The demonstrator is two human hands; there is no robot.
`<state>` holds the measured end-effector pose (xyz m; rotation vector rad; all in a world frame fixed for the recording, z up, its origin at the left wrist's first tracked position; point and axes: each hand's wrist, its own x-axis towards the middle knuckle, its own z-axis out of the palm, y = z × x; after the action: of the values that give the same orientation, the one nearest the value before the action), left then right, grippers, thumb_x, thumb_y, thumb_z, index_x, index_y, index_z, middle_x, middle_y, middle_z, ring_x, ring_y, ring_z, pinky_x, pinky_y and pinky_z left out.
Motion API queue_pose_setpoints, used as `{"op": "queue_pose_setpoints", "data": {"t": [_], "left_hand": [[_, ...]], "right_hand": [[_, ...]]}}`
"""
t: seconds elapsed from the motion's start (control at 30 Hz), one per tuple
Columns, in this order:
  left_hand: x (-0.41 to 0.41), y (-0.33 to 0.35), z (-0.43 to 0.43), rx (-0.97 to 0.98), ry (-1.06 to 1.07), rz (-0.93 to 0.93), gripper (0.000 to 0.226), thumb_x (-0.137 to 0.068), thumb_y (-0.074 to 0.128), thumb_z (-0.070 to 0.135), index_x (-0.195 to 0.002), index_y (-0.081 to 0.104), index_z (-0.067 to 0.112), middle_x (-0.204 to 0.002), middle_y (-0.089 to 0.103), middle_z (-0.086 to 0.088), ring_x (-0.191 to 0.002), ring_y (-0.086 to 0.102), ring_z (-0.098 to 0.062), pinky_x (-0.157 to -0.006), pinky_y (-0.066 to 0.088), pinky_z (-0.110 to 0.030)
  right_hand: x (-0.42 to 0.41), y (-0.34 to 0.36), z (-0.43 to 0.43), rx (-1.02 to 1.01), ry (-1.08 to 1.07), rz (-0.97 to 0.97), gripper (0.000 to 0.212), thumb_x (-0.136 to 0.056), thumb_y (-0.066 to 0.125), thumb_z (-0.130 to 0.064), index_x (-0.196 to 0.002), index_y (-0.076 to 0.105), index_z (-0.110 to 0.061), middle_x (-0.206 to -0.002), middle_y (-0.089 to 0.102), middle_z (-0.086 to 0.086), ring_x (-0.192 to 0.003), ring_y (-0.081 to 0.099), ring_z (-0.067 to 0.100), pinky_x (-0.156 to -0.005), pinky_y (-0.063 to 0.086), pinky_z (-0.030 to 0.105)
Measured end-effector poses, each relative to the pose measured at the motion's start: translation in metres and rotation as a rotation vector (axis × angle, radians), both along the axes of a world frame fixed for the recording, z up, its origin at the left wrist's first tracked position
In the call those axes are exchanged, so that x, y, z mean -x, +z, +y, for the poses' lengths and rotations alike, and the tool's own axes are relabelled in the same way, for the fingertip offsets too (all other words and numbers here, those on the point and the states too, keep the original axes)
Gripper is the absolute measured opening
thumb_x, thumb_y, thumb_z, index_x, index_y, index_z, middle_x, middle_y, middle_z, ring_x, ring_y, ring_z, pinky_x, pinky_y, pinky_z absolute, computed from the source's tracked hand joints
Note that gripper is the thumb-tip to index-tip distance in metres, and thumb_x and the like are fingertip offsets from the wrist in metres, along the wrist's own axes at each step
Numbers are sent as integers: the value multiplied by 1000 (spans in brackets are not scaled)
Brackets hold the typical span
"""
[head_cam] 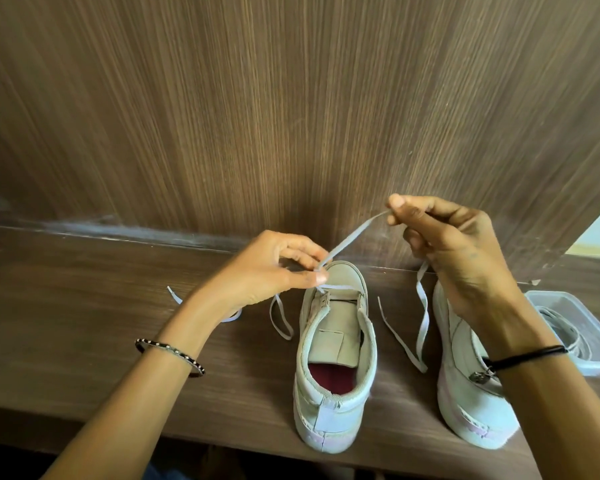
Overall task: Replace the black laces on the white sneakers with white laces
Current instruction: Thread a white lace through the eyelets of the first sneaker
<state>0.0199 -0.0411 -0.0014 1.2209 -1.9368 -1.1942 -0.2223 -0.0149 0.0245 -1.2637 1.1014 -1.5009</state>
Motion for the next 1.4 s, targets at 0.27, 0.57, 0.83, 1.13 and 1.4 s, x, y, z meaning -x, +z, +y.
{"op": "queue_pose_setpoints", "data": {"t": [0.27, 0.57, 0.83, 1.13, 1.4], "left_hand": [[34, 21, 10, 104, -10, 172, 28, -101, 58, 39, -92, 75, 18, -87, 73, -4, -91, 66, -1, -88, 48, -15], [7, 12, -3, 154, 400, 210, 30, -103, 58, 35, -83, 75, 19, -74, 71, 7, -70, 56, 3, -67, 41, -10], [7, 2, -9, 327, 436, -89, 24, -105, 53, 35, -102, 76, 26, -99, 75, 13, -101, 66, -6, -89, 49, -30], [53, 8, 7, 384, 79, 14, 33, -103, 48, 51, -77, 65, 39, -79, 64, 10, -96, 54, -7, -89, 46, -38], [23, 6, -10, 234, 462, 193, 31, -101, 59, 38, -80, 75, 22, -68, 66, 11, -63, 56, 6, -65, 41, -15]], "right_hand": [[-23, -5, 4, -50, 207, 96, 7, -97, 64, -4, -100, 71, -3, -72, 71, 4, -53, 54, 2, -52, 40, 10], [13, -1, -3, -82, 96, -30, 19, -97, 64, -13, -112, 72, -5, -81, 66, 3, -61, 43, 9, -51, 29, 18], [15, 1, -2, -51, 129, -75, 19, -99, 60, -12, -114, 71, -9, -80, 64, 1, -62, 46, 9, -51, 31, 18], [-5, -2, 4, -80, 262, 128, 21, -101, 59, -11, -118, 68, -2, -77, 64, 1, -61, 49, 10, -52, 35, 18], [18, 4, 0, -135, 183, -151, 17, -100, 55, -5, -111, 68, -2, -72, 56, 2, -60, 44, 7, -52, 35, 17]]}}
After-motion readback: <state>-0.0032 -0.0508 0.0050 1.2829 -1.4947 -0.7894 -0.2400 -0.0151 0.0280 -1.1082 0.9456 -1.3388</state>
